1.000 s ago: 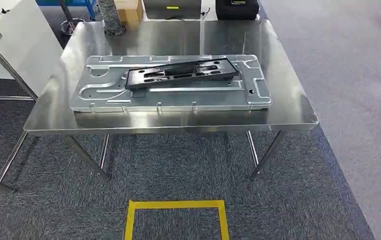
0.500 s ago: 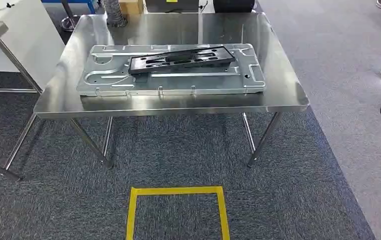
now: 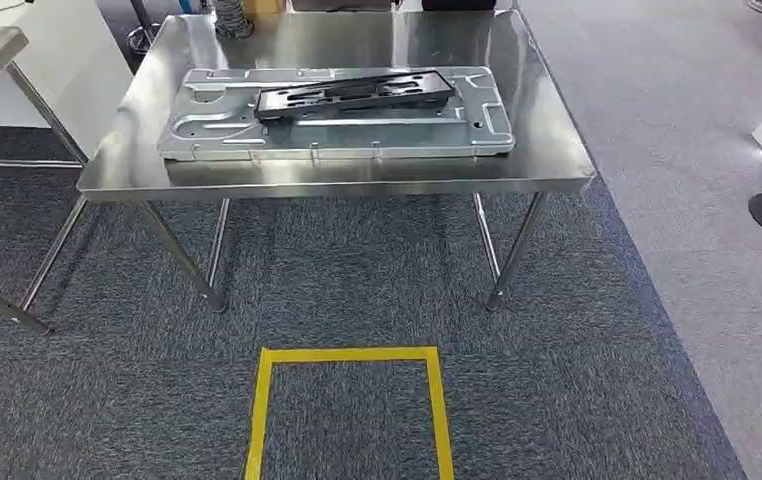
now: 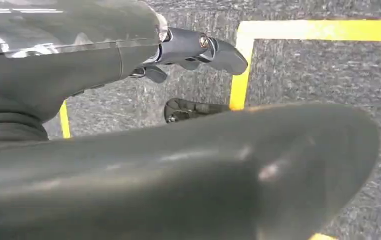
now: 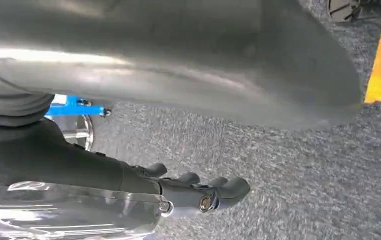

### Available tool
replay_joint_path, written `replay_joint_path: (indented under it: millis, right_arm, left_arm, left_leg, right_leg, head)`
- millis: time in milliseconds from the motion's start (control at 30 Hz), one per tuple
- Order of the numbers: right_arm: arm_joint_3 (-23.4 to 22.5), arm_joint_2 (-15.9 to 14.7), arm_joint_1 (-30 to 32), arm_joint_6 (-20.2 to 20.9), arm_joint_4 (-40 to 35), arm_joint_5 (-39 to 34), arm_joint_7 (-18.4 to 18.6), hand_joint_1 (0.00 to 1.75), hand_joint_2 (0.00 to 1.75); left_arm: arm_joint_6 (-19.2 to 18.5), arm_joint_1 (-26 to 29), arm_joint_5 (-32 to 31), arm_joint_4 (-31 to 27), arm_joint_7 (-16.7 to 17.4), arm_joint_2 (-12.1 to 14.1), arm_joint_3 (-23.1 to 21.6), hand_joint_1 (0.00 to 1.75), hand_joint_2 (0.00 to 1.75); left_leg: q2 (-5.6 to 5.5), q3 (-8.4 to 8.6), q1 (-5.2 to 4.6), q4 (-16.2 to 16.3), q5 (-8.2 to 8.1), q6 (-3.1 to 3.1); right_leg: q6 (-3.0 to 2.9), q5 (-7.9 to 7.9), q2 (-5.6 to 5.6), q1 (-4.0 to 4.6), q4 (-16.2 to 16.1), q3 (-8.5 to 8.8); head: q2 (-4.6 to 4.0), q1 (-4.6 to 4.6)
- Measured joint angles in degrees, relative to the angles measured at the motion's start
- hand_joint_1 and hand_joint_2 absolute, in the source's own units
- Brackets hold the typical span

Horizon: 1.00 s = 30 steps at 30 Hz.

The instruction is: Take the parts from the cabinet and place them on the table.

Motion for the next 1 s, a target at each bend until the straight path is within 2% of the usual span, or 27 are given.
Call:
replay_joint_path:
  millis: [67, 100, 133, 167, 200, 233, 267, 300, 333, 367, 400, 433, 467, 567, 600, 633, 667, 700, 733, 767, 800, 833, 867, 900, 933, 967, 1000]
  right_arm:
    - [0.07, 0.09, -0.05, -0.02, 0.00, 0.13, -0.40, 0.00, 0.00]
    - [0.11, 0.09, 0.05, -0.13, 0.00, 0.24, -0.59, 0.00, 0.00]
    - [0.22, 0.09, 0.07, -0.28, 0.00, 0.39, -0.99, 0.00, 0.00]
    - [0.37, 0.20, 0.13, -0.26, 0.05, 0.39, -1.18, 0.00, 0.00]
    - [0.39, 0.22, 0.19, -0.24, 0.09, 0.39, -1.71, 0.00, 0.00]
    - [0.42, 0.24, 0.17, -0.20, 0.09, 0.39, -2.28, 0.00, 0.00]
    - [0.50, 0.26, 0.13, -0.20, 0.09, 0.39, -2.91, 0.00, 0.00]
    - [0.57, 0.26, 0.10, -0.20, 0.09, 0.37, -3.47, 0.00, 0.00]
    - [0.65, 0.26, 0.09, -0.20, 0.09, 0.35, -4.00, 0.00, 0.00]
    - [0.79, 0.26, 0.04, -0.20, 0.09, 0.35, -4.31, 0.00, 0.00]
    - [0.85, 0.26, -0.06, -0.20, 0.09, 0.35, -4.74, 0.00, 0.00]
    - [0.87, 0.26, -0.27, -0.22, 0.09, 0.35, -5.22, 0.00, 0.00]
    - [0.92, 0.26, -0.56, -0.26, 0.09, 0.35, -5.49, 0.00, 0.00]
    - [1.03, 0.33, -0.64, -0.28, 0.09, 0.35, -5.95, 0.00, 0.00]
    - [1.05, 0.33, -0.59, -0.31, 0.11, 0.35, -5.92, 0.00, 0.00]
    - [1.07, 0.42, -0.74, -0.28, 0.15, 0.35, -5.95, 0.00, 0.00]
    - [1.11, 0.41, -0.72, -0.33, 0.13, 0.35, -5.95, 0.00, 0.00]
    - [1.16, 0.39, -0.71, -0.35, 0.13, 0.35, -5.95, 0.00, 0.00]
    - [1.20, 0.39, -0.64, -0.35, 0.13, 0.35, -5.95, 0.00, 0.00]
    - [1.22, 0.39, -0.58, -0.35, 0.13, 0.35, -5.95, 0.00, 0.00]
    - [1.25, 0.39, -0.57, -0.33, 0.13, 0.35, -5.95, 0.00, 0.00]
    - [1.27, 0.39, -0.57, -0.33, 0.15, 0.35, -5.95, 0.00, 0.00]
    - [1.27, 0.39, -0.57, -0.33, 0.15, 0.33, -5.95, 0.00, 0.00]
    - [1.27, 0.39, -0.56, -0.28, 0.15, 0.31, -5.95, 0.00, 0.00]
    - [1.29, 0.41, -0.58, -0.24, 0.15, 0.24, -5.92, 0.00, 0.00]
    - [1.29, 0.44, -0.58, 0.04, 0.18, -0.02, -5.99, 0.00, 0.00]
    - [1.29, 0.44, -0.59, 0.57, 0.18, -0.42, -6.27, 0.00, 0.00]
  left_arm:
    - [0.04, 0.01, -0.04, 0.00, 0.04, 0.00, 0.00, 0.00, 0.00]
    - [0.04, 0.13, -0.04, 0.11, 0.06, -0.13, 0.00, 0.00, 0.00]
    - [0.11, 0.00, -0.02, 0.11, 0.04, -0.07, 0.02, 0.00, 0.00]
    - [0.20, -0.07, 0.04, 0.11, 0.00, -0.04, 0.04, 0.00, 0.00]
    - [0.17, 0.07, 0.02, 0.11, -0.05, -0.07, 0.04, 0.00, 0.00]
    - [0.17, 0.16, 0.04, 0.11, -0.09, -0.07, 0.04, 0.00, 0.00]
    - [0.17, 0.18, 0.04, 0.11, -0.15, -0.07, 0.04, 0.00, 0.00]
    - [0.17, 0.16, 0.04, 0.11, -0.20, -0.07, 0.04, 0.00, 0.00]
    - [0.17, 0.14, 0.04, 0.11, -0.22, -0.07, 0.04, 0.00, 0.00]
    - [0.17, 0.13, 0.09, 0.11, -0.22, -0.09, 0.04, 0.00, 0.00]
    - [0.17, 0.12, 0.18, 0.11, -0.22, -0.09, 0.04, 0.00, 0.00]
    - [0.17, 0.03, 0.20, 0.11, -0.22, -0.11, 0.04, 0.00, 0.00]
    - [0.17, 0.03, 0.22, 0.11, -0.22, -0.11, 0.04, 0.00, 0.00]
    - [0.48, -0.07, 0.22, 0.11, -0.20, -0.13, 0.04, 0.00, 0.00]
    - [0.55, 0.11, 0.22, 0.11, -0.18, -0.13, 0.06, 0.00, 0.00]
    - [0.57, 0.16, 0.22, 0.13, -0.18, -0.13, 0.07, 0.00, 0.00]
    - [0.59, 0.20, 0.22, 0.13, -0.07, -0.13, 0.07, 0.00, 0.00]
    - [0.59, 0.23, 0.22, 0.13, -0.07, -0.13, 0.07, 0.00, 0.00]
    - [0.59, 0.20, 0.22, 0.13, -0.07, -0.13, 0.07, 0.00, 0.00]
    - [0.59, 0.21, 0.22, 0.13, -0.07, -0.13, 0.07, 0.00, 0.00]
    - [0.59, 0.27, 0.24, 0.13, -0.05, -0.13, 0.07, 0.00, 0.00]
    - [0.59, 0.32, 0.24, 0.13, 0.00, -0.13, 0.09, 0.00, 0.00]
    - [0.59, 0.33, 0.31, 0.13, 0.13, -0.13, 0.11, 0.00, 0.00]
    - [0.59, 0.30, 0.39, 0.13, 0.26, -0.13, 0.15, 0.00, 0.00]
    - [0.63, 0.22, 0.42, 0.13, 0.33, -0.09, 0.18, 0.00, 0.00]
    - [0.72, 0.08, 0.44, 0.13, 0.52, -0.02, 0.20, 0.00, 0.00]
    - [0.94, 0.05, 0.59, 0.13, 0.87, -0.02, 0.22, 0.00, 0.00]
  left_leg:
    - [0.02, -0.47, -0.24, 0.13, 0.68, 0.90]
    - [0.29, -1.05, 0.27, -0.31, 1.78, 1.37]
    - [0.45, -1.82, 0.19, -0.25, 2.35, 1.77]
    - [0.47, -2.70, 0.18, -0.25, 3.12, 2.13]
    - [0.46, -3.73, 0.14, -0.20, 3.91, 2.14]
    - [0.46, -4.73, 0.11, -0.12, 4.61, 2.08]
    - [0.47, -5.70, 0.12, 0.08, 5.30, 1.99]
    - [0.47, -6.82, 0.15, 0.30, 5.88, 1.85]
    - [0.48, -7.82, 0.15, 0.68, 6.54, 1.67]
    - [0.48, -8.81, 0.18, 1.04, 7.05, 1.51]
    - [0.43, -9.65, 0.19, 1.39, 7.47, 1.32]
    - [0.41, -10.17, 0.19, 1.78, 7.88, 1.09]
    - [0.32, -10.62, -0.10, 2.11, 8.14, 0.74]
    - [0.46, -10.74, 0.16, 1.74, 9.63, -0.41]
    - [0.42, -10.91, 0.01, 1.73, 10.05, -0.88]
    - [0.13, -11.60, 0.36, 2.79, 8.23, -0.98]
    - [0.04, -12.73, 0.37, 5.96, 4.12, -1.12]
    - [0.04, -13.87, 0.44, 10.03, 0.70, -1.32]
    - [0.04, -15.18, 0.50, 14.83, -2.03, -1.52]
    - [0.04, -16.04, 0.54, 18.71, -3.08, -1.64]
    - [0.05, -16.03, 0.56, 20.73, -2.33, -1.65]
    - [0.05, -14.84, 0.56, 20.20, -0.27, -1.58]
    - [0.04, -12.49, 0.56, 17.20, 1.84, -1.45]
    - [0.04, -8.51, 0.56, 11.47, 3.47, -1.20]
    - [0.03, -4.30, 0.55, 5.32, 3.62, -0.89]
    - [0.02, -1.57, 0.34, 0.98, 2.20, -0.51]
    - [0.02, -1.65, 0.22, 0.31, 1.60, -0.26]
  right_leg:
    - [0.66, 1.07, -0.02, -0.33, -0.24, -0.22]
    - [1.09, 0.94, 0.22, -0.36, 0.03, -0.53]
    - [1.43, -1.72, 0.54, -0.52, 1.32, -1.19]
    - [1.68, -5.91, 0.63, -0.73, 4.48, -2.12]
    - [2.02, -9.92, 0.63, -0.99, 9.11, -3.22]
    - [2.25, -12.37, 0.63, -1.14, 13.40, -4.13]
    - [2.44, -13.14, 0.63, -1.22, 16.82, -4.56]
    - [2.61, -12.09, 0.63, -1.36, 18.30, -4.13]
    - [2.67, -9.59, 0.62, -1.54, 17.21, -2.31]
    - [2.60, -7.31, 0.62, -1.63, 13.76, 0.67]
    - [2.40, -6.17, 0.63, -1.64, 8.77, 4.42]
    - [2.10, -7.08, 0.69, -1.63, 2.70, 8.91]
    - [1.72, -9.16, 0.75, -1.21, -2.48, 11.89]
    - [0.40, -8.77, 0.73, -0.85, -2.56, 11.17]
    - [-0.16, -7.91, 0.61, -1.19, -3.07, 10.73]
    - [-0.73, -7.29, 0.23, -1.30, -3.07, 10.18]
    - [-1.24, -6.57, 0.25, -1.26, -3.01, 9.23]
    - [-1.29, -5.98, 0.27, -1.15, -3.00, 8.45]
    - [-1.37, -5.54, 0.28, -1.00, -2.99, 7.62]
    - [-1.35, -5.03, 0.23, -0.87, -2.93, 6.87]
    - [-1.31, -4.56, 0.20, -0.77, -2.84, 6.24]
    - [-1.21, -4.14, 0.18, -0.73, -2.67, 5.55]
    - [-1.10, -3.83, 0.19, -0.72, -2.44, 4.97]
    - [-0.89, -3.62, 0.22, -0.71, -2.10, 4.47]
    - [-0.73, -3.51, 0.23, -0.73, -1.61, 4.15]
    - [-0.45, -3.48, 0.23, -0.40, -0.94, 3.60]
    - [-0.13, -3.29, 0.19, -0.41, -0.67, 3.39]
  head:
    - [0.00, 0.00]
    - [0.00, 0.00]
    - [0.00, -0.02]
    - [0.00, -0.02]
    - [0.00, 0.00]
    - [0.00, 0.00]
    - [0.00, 0.00]
    - [0.00, 0.00]
    - [0.00, 0.00]
    - [0.00, -0.02]
    - [0.00, -0.02]
    - [0.00, -0.02]
    - [0.00, 0.00]
    - [0.00, 0.00]
    - [0.00, -0.02]
    - [0.00, -0.04]
    - [0.00, -0.02]
    - [0.00, -0.02]
    - [0.00, -0.04]
    - [0.00, -0.02]
    - [0.00, -0.02]
    - [0.00, -0.04]
    - [0.00, -0.02]
    - [0.00, -0.02]
    - [0.00, -0.02]
    - [0.00, -0.04]
    - [0.00, -0.02]
